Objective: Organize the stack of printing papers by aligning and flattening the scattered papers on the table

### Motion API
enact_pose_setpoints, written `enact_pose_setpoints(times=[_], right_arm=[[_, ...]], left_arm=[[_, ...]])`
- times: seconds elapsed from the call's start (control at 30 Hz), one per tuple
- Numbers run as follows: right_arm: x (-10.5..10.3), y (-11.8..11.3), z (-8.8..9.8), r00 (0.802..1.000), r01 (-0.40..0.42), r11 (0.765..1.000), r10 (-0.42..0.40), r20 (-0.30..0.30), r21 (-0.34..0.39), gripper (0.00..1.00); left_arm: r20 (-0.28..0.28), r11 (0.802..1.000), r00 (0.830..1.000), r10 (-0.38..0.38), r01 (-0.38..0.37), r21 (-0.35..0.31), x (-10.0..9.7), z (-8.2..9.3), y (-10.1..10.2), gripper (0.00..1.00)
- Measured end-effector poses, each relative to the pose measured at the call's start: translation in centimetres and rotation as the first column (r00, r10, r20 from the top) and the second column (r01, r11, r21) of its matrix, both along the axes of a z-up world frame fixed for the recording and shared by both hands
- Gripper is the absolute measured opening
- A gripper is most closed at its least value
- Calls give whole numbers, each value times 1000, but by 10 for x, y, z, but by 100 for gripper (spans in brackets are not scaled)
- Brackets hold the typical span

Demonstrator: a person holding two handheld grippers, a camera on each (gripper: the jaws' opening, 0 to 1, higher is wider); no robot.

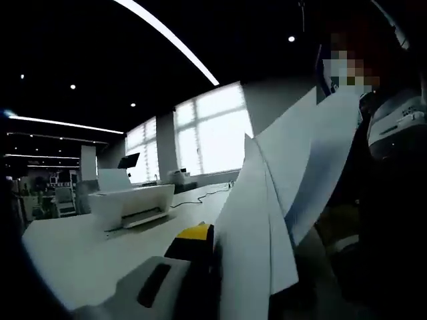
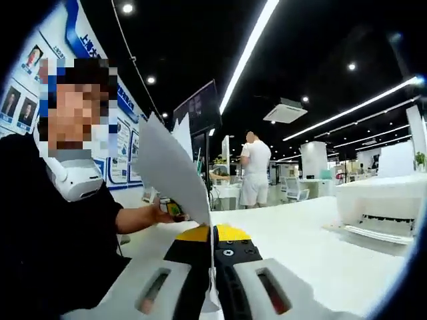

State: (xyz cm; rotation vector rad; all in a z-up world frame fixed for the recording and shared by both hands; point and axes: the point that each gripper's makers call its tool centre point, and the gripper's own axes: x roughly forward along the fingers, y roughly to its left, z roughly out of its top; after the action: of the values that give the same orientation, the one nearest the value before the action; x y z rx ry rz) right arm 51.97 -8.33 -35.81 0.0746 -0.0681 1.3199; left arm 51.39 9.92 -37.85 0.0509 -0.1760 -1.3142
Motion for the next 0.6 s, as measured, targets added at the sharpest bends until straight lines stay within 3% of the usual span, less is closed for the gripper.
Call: enact_pose_setpoints(times=[0.3, 0.6], right_arm=[[-3, -2, 2, 1000, 20, 999, -20, -13, -35, 0], [-7, -6, 28, 994, 58, 996, -51, 92, -73, 0]], left_arm=[[8, 1000, 1000, -25, 25, -5, -4, 14, -4, 10], [44, 1000, 999, -7, 6, 6, 6, 40, -6, 6]])
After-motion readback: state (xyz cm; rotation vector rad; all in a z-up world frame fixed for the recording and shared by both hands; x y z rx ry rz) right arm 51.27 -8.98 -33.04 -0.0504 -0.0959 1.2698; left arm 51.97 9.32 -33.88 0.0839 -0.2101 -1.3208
